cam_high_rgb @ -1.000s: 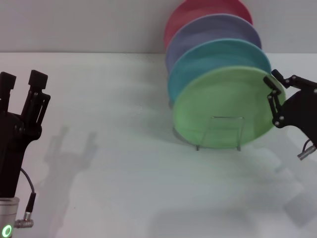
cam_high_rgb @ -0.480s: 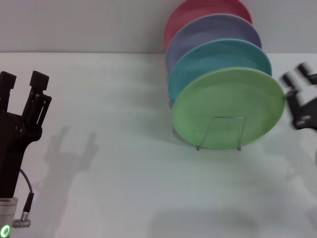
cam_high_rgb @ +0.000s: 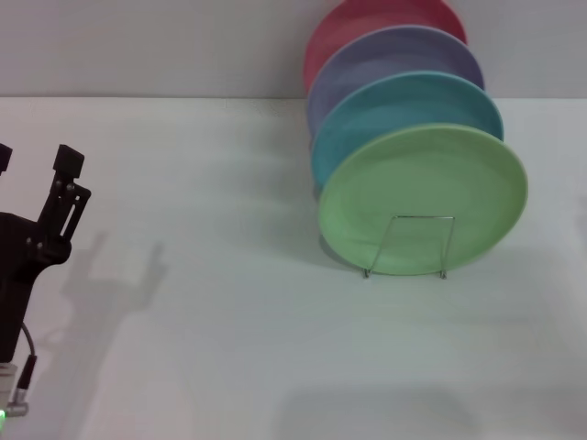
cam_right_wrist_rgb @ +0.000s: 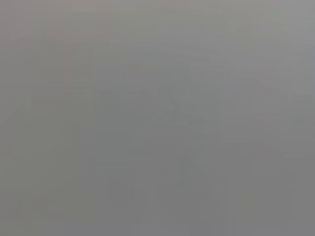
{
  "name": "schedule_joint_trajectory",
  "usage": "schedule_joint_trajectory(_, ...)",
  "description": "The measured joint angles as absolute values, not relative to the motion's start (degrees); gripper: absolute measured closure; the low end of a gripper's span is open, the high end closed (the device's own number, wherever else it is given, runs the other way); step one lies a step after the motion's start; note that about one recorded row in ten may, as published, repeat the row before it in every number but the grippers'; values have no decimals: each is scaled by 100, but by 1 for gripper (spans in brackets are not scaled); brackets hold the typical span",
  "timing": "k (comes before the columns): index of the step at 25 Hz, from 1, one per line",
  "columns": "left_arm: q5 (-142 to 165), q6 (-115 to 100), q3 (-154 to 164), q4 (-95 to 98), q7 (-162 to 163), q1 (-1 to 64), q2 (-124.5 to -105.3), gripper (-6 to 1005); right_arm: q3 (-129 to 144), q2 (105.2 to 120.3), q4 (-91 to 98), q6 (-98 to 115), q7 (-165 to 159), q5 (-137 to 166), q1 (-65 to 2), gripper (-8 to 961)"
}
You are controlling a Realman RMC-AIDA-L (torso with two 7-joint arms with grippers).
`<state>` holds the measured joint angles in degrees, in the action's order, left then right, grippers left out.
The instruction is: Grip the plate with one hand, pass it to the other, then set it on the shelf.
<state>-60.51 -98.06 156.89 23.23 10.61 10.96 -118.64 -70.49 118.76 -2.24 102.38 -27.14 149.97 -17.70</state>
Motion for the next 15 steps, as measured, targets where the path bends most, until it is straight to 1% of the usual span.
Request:
schedule_joint_trajectory(10, -6054, -9315, 15424, 1962, 1057, 1204, -11863, 160, -7080, 11895, -200, 9800, -2878, 13983, -1763, 487)
schedule_joint_trajectory(15, -6050, -9043, 15412, 1891, 1055, 1287, -11869, 160, -7141, 11902, -198, 9485, -2861, 13845, -1759, 486)
